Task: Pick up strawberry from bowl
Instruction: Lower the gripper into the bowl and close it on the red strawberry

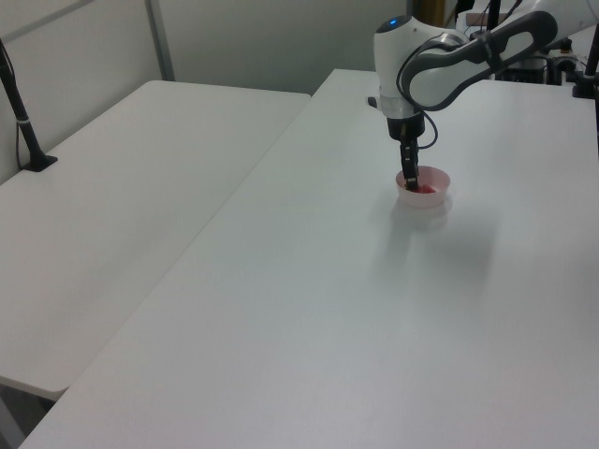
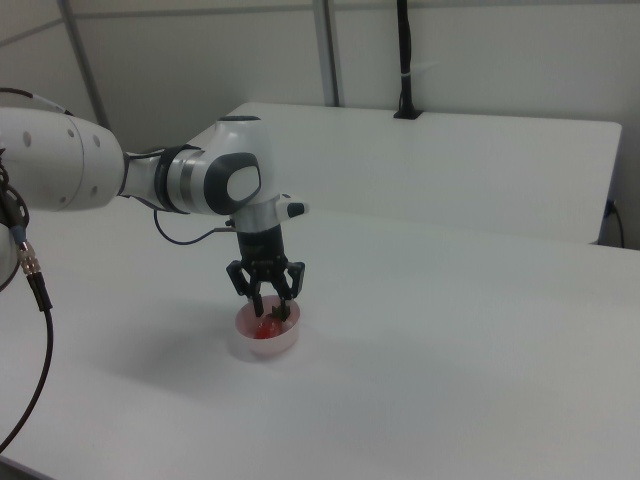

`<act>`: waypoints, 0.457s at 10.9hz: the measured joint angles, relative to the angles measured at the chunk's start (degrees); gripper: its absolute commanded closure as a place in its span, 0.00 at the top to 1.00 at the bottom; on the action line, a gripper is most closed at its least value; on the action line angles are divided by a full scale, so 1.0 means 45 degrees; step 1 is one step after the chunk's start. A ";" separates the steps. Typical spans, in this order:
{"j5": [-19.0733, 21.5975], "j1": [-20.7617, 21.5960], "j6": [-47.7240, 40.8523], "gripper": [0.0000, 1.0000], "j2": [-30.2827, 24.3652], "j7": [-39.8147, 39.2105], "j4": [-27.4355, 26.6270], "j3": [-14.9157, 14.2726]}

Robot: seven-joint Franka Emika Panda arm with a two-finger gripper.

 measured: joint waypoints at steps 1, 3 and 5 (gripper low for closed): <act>0.0000 -0.0006 -0.0008 0.54 0.0003 0.0000 -0.0157 -0.0004; 0.0000 -0.0082 -0.0011 0.47 0.0011 0.0040 -0.0597 -0.0019; 0.0001 -0.0206 -0.0011 0.33 0.0010 0.0193 -0.0751 -0.0027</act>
